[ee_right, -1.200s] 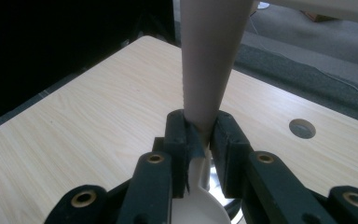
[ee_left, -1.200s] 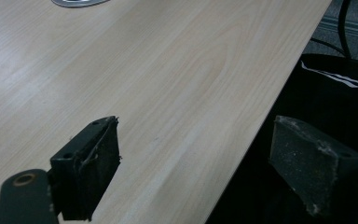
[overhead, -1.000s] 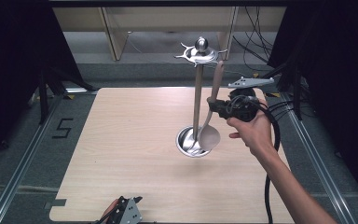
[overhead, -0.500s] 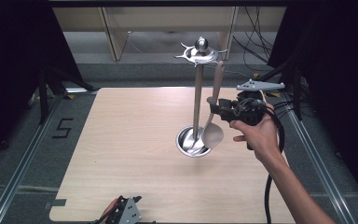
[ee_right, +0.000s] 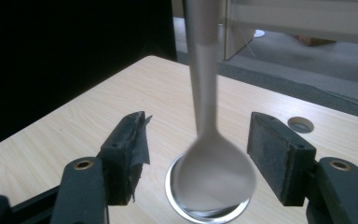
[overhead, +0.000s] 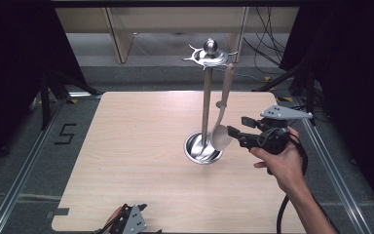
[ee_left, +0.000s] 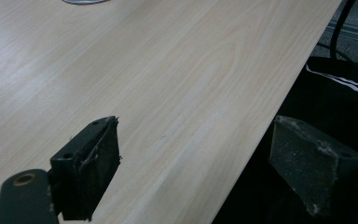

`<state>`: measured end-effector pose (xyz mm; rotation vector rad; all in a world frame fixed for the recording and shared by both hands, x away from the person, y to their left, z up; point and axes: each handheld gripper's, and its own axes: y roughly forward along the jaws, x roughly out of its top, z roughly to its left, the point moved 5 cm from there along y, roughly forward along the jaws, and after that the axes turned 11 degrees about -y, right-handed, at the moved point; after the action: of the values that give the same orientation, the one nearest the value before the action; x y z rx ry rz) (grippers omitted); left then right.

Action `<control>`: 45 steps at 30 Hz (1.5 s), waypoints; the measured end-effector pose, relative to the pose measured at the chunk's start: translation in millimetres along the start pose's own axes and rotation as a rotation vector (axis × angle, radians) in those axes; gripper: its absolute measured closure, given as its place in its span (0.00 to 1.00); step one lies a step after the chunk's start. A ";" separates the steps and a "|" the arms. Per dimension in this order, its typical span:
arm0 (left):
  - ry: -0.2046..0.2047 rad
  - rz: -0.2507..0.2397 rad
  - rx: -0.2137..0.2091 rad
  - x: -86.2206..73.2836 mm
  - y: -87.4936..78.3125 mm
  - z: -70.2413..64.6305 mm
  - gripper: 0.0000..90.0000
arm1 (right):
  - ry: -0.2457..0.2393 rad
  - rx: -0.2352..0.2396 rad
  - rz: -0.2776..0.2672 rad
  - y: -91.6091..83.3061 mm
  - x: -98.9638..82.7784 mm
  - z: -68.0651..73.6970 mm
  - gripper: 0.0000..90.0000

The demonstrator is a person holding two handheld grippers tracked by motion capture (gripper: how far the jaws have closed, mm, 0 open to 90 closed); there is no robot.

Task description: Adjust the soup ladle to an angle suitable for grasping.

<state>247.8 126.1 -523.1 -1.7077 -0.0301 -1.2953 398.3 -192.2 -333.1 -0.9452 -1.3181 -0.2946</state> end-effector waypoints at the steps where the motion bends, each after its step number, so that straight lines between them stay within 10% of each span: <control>1: 0.001 -0.002 0.002 0.2 -0.2 0.6 0.17 | -0.013 0.002 -0.016 0.4 -3.9 -1.5 0.43; 19: -0.021 -0.017 -0.009 0.5 0.4 -2.6 0.17 | -0.047 -0.022 0.046 -1.5 -78.6 14.8 0.38; 45: -0.030 -0.022 -0.017 1.3 0.3 -2.9 0.17 | -0.033 0.002 0.115 -10.1 -127.4 12.4 0.35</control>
<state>246.4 123.3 -522.4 -1.7451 -0.0557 -1.2894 347.7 -229.6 -445.1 -1.0237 -1.2886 -0.1892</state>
